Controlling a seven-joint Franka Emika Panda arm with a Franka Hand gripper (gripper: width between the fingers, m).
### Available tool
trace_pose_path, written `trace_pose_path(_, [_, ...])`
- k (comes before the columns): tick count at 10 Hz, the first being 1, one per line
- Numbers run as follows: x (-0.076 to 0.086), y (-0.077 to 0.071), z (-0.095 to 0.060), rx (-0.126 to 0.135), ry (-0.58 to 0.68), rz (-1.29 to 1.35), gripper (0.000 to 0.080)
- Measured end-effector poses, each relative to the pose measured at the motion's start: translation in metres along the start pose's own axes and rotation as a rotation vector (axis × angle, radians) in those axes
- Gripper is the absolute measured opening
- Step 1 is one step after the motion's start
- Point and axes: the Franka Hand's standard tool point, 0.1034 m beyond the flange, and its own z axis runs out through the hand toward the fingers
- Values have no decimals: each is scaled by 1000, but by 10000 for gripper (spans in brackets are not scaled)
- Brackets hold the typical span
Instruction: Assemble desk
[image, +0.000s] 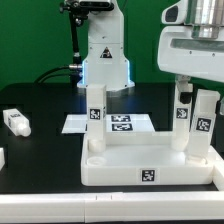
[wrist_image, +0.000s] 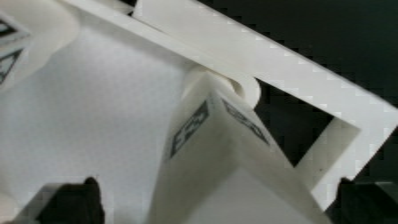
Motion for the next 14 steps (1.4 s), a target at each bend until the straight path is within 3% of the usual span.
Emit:
trace_pose_path(1, [-1, 0, 0, 0, 0, -79, 649])
trace_pose_path(2, [-15, -8, -6, 2, 11, -412, 649])
trace_pose_path(4, [-14, -8, -8, 6, 8, -487, 649])
trace_pose_path(5, [-14, -8, -7, 5, 8, -460, 555])
trace_pose_path(6, [-13, -7, -7, 4, 8, -460, 369])
trace_pose_path(7, [-12, -7, -7, 3, 8, -454, 284])
trace_pose_path(12, [17, -18, -2, 37, 0, 189, 284])
trace_pose_path(14, [25, -23, -2, 76, -46, 487, 284])
